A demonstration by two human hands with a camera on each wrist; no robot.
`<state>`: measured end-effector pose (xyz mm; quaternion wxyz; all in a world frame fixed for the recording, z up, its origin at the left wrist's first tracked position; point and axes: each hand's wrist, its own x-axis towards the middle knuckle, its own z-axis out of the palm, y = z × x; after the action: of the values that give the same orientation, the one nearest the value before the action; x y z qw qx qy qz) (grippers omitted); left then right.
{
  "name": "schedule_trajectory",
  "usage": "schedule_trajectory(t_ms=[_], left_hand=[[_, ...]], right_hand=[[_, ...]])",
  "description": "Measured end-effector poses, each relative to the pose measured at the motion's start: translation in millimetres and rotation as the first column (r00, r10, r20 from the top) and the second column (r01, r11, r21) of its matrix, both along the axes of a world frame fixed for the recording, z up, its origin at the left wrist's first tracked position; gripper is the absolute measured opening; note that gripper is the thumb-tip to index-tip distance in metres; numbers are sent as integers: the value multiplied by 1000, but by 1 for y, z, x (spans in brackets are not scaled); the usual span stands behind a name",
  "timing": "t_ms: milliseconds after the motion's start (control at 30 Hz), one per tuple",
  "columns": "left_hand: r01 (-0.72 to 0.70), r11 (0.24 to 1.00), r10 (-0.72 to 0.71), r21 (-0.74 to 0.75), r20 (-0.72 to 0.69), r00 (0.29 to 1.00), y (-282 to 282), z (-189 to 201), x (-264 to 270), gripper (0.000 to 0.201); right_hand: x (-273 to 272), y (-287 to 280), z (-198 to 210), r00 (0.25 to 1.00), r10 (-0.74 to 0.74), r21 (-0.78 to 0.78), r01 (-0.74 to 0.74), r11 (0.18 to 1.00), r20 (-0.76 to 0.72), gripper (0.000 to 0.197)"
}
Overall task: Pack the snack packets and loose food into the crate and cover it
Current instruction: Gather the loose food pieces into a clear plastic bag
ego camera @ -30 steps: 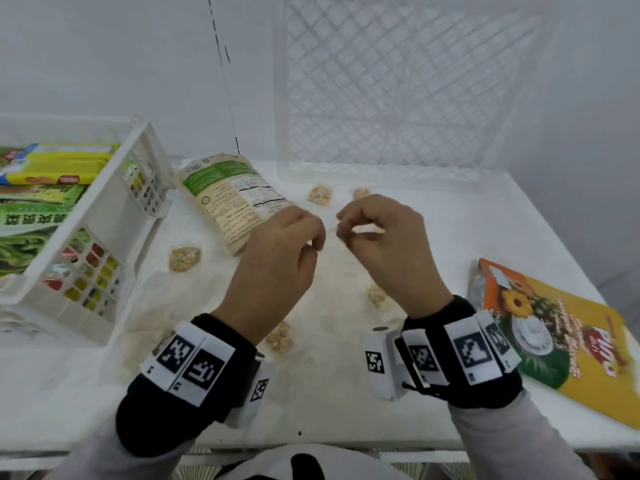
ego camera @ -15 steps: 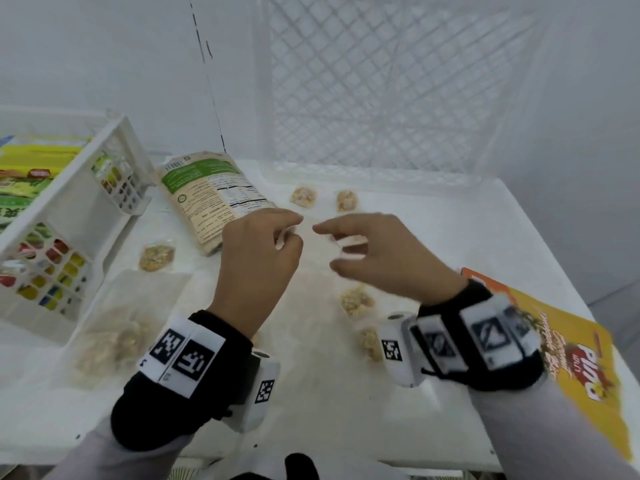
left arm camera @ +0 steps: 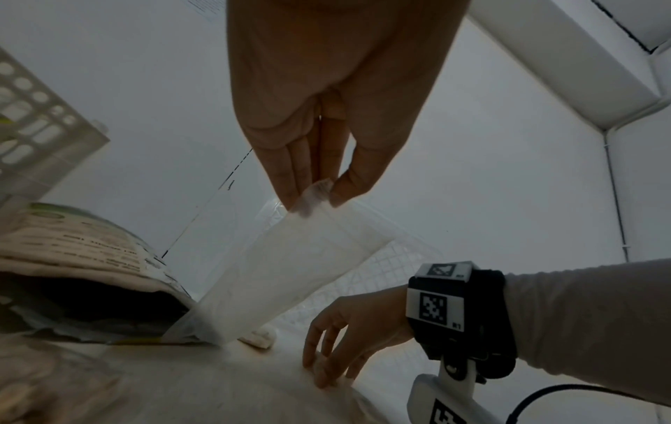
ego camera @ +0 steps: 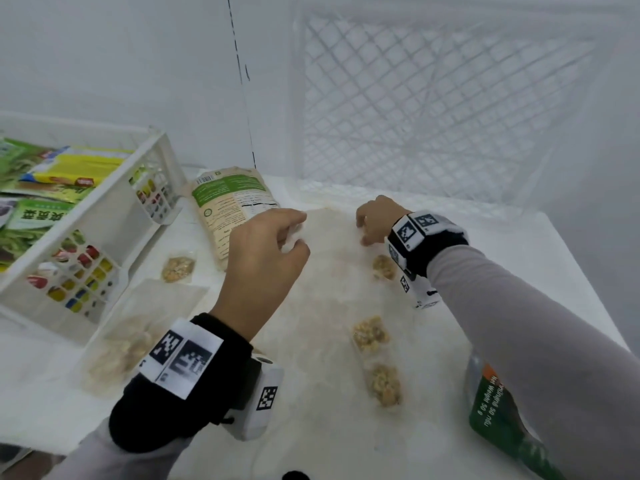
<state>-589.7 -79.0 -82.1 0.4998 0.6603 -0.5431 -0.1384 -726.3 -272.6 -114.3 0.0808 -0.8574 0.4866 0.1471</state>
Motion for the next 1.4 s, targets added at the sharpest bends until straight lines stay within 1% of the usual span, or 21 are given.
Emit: schedule_trajectory(t_ms=[100, 167, 200, 267, 333, 367, 400, 433, 533, 633, 700, 867, 967, 1067, 1133, 1200, 1233, 1267, 1300, 1333, 1400], left_hand=[[-23, 1000, 22, -16, -28, 999, -5, 0, 1, 34], [-39, 999, 39, -16, -39, 999, -7, -1, 2, 34], [-47, 999, 46, -13, -37, 998, -7, -2, 2, 35], [-60, 998, 60, -4, -29, 998, -9, -4, 3, 37], [-60, 998, 61, 21, -43, 997, -10, -5, 4, 40], [-58, 998, 60, 37, -59, 996, -10, -5, 4, 41], [-58, 997, 62, 52, -77, 995, -11, -4, 5, 42], [-61, 996, 67, 61, -90, 994, -11, -3, 6, 42], [-77, 994, 84, 74, -99, 992, -9, 0, 7, 42], [-33, 996, 48, 80, -189, 981, -6, 4, 5, 45], [3, 998, 12, 67, -217, 976, -3, 6, 2, 46], [49, 998, -32, 35, -377, 926, 11, 10, 11, 50], [42, 998, -21, 36, -447, 894, 20, 11, 22, 37], [-32, 999, 35, 16, -430, 902, 28, 15, 36, 30], [-104, 995, 99, 4, -360, 928, 34, 18, 53, 36], [-193, 981, 184, -3, -286, 941, 39, 24, 75, 37], [-232, 973, 220, -11, -275, 936, 42, 27, 86, 36], [-262, 965, 248, -19, -269, 931, 44, 29, 96, 34], [-291, 957, 275, -24, -260, 926, 47, 31, 106, 33], [-312, 950, 296, -26, -246, 923, 50, 33, 113, 33], [-339, 940, 325, -29, -218, 920, 55, 34, 126, 33]], right_hand=[[-1, 4, 8, 991, -35, 50, 29, 998, 132, 22], [-5, 11, 20, 923, -90, 51, 76, 996, 374, 13], [-7, 17, 28, 832, -136, 61, 123, 991, 537, 11], [-12, 32, 49, 504, -186, 124, 155, 980, 843, 17], [-16, 54, 75, 194, -170, 170, 19, 985, 966, 23], [-17, 66, 86, 121, -140, 149, -74, 986, 983, 22], [-16, 77, 94, 113, -96, 113, -154, 982, 989, 19], [-14, 89, 99, 156, -42, 75, -208, 975, 987, 16], [-5, 115, 96, 445, 168, -91, -191, 977, 880, 13], [9, 123, 86, 719, 353, -290, -216, 932, 599, 16], [19, 129, 77, 824, 410, -378, -262, 888, 390, 22], [38, 152, 71, 793, 361, -429, -140, 892, 490, 10], [52, 162, 75, 889, 391, -472, -246, 846, 237, 14], [67, 167, 82, 845, 488, -431, -366, 825, 217, 21], [75, 167, 88, 723, 516, -375, -369, 850, 459, 25], [84, 168, 93, 481, 417, -319, -275, 907, 771, 20], [91, 169, 92, 354, 372, -319, -201, 926, 858, 17], [98, 168, 89, 279, 338, -316, -121, 941, 899, 15], [105, 165, 84, 262, 307, -303, -56, 951, 915, 14], [113, 160, 77, 300, 278, -286, -21, 958, 912, 14], [132, 148, 60, 545, 266, -239, -123, 963, 795, 18]])
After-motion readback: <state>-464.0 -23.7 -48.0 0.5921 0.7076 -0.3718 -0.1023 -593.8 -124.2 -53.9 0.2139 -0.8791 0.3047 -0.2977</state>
